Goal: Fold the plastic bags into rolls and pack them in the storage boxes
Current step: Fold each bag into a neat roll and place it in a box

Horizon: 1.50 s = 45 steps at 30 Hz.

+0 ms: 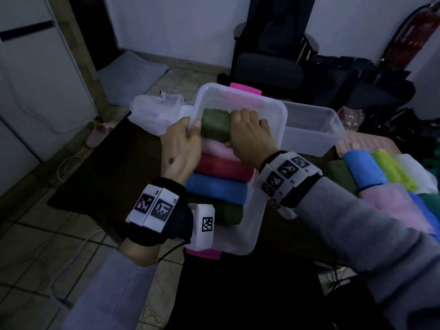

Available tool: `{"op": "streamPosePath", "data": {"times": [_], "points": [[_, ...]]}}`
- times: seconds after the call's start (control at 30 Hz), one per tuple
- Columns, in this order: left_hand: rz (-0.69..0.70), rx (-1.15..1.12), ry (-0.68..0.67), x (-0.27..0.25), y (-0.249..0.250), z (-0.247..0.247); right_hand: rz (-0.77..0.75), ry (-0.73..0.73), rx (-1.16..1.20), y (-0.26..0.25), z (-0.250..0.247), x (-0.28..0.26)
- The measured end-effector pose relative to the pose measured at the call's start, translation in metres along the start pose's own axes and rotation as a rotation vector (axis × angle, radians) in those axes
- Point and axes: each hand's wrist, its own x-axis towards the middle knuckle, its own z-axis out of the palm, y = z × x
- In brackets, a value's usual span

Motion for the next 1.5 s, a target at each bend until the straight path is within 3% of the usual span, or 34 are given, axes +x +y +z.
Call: {"op": "streamPosePath", "data": {"times": [0.1,0.37,0.67,0.8,0.87,0.93,0.97,1.03,1.1,1.17,1.27,1.37,1.5], "points": [[-0.008,-0.009,0.004,0.001,-0.003,0.000,-0.031,-0.073,0.072,0.002,-0.005,0.002],[-0.068,-0.041,0.010,0.006,-0.009,0.001,-0.142,0.082,0.006,-0.014,-0.018,-0.017],[-0.020,-0.027,0.035,0.002,-0.003,0.005,-0.128,0.002,0.029,-0.010,-0.016,-0.011],[-0.060,-0.022,0.031,0.010,-0.006,0.007,-0.178,-0.063,0.116,-0.001,-0.010,-0.007],[-0.077,-0.046,-0.002,0.018,-0.008,0.009,-0.284,0.064,0.252,0.000,-0.010,-0.012],[-0.082,-0.031,-0.038,0.027,-0.009,0.013,-0.309,0.367,0.377,-0.002,-0.008,-0.019],[-0.093,-0.010,-0.055,0.031,-0.010,0.015,-0.246,0.505,0.399,-0.002,-0.004,-0.024],[-0.131,0.005,-0.085,0.041,-0.015,0.019,-0.002,0.586,0.496,0.001,0.005,-0.036],[-0.189,0.011,-0.117,0.049,-0.018,0.022,0.298,0.432,0.844,0.008,0.010,-0.051],[-0.241,0.018,-0.147,0.061,-0.023,0.027,0.531,0.111,1.200,0.012,0.007,-0.063],[-0.308,0.041,-0.217,0.077,-0.025,0.034,0.706,-0.284,1.566,0.017,0.005,-0.069],[-0.313,0.135,-0.306,0.089,-0.023,0.039,0.701,-0.394,1.679,0.023,0.013,-0.064],[-0.326,0.271,-0.393,0.098,-0.022,0.040,0.744,-0.367,1.666,0.021,0.029,-0.052]]}}
